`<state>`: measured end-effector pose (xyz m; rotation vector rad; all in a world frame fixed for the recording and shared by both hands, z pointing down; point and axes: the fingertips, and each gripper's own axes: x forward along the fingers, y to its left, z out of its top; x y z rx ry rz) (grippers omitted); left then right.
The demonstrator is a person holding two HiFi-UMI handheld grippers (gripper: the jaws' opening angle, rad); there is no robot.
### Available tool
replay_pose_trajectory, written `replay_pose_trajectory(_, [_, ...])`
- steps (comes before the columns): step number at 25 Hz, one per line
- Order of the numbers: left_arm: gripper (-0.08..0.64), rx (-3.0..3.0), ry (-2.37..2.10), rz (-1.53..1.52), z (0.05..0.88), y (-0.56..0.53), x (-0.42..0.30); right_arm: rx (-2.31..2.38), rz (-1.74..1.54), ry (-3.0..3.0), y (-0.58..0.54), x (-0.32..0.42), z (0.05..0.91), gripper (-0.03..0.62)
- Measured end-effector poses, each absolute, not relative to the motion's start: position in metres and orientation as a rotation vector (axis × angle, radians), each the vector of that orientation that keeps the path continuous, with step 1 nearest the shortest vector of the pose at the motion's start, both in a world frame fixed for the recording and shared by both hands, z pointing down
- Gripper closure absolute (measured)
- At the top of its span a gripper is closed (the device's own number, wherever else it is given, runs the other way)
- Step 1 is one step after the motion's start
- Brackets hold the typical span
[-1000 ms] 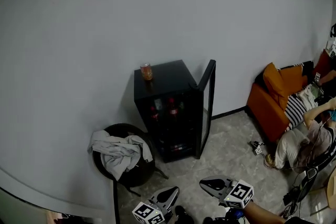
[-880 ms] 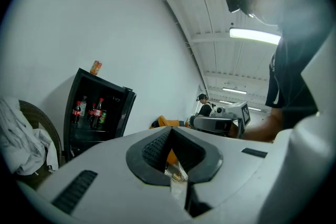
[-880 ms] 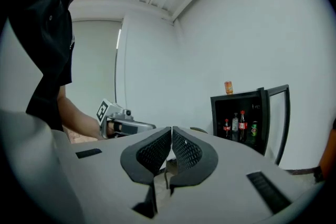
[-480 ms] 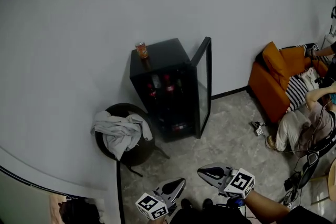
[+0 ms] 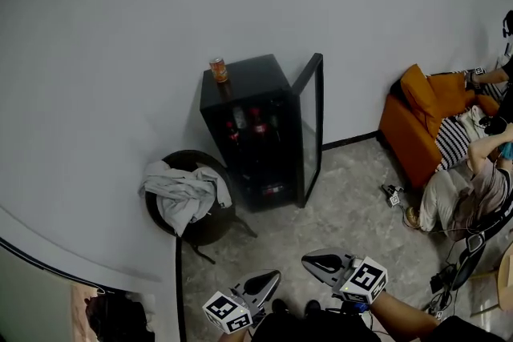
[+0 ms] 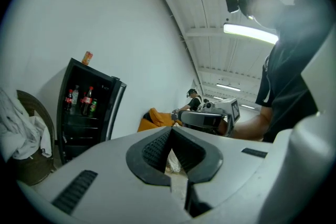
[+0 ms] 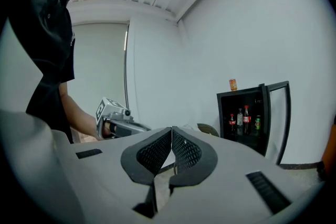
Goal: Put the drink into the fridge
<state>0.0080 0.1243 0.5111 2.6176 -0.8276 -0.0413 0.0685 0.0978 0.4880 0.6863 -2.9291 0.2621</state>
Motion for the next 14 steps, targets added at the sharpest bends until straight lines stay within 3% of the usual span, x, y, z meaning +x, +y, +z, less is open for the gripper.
replay_pose_trajectory(14, [0.551,2.588,-0.946,-0.068,0.516,0.122,-0.008,0.767,0.291,-2.954,0.1,0.079,0.497,0.569])
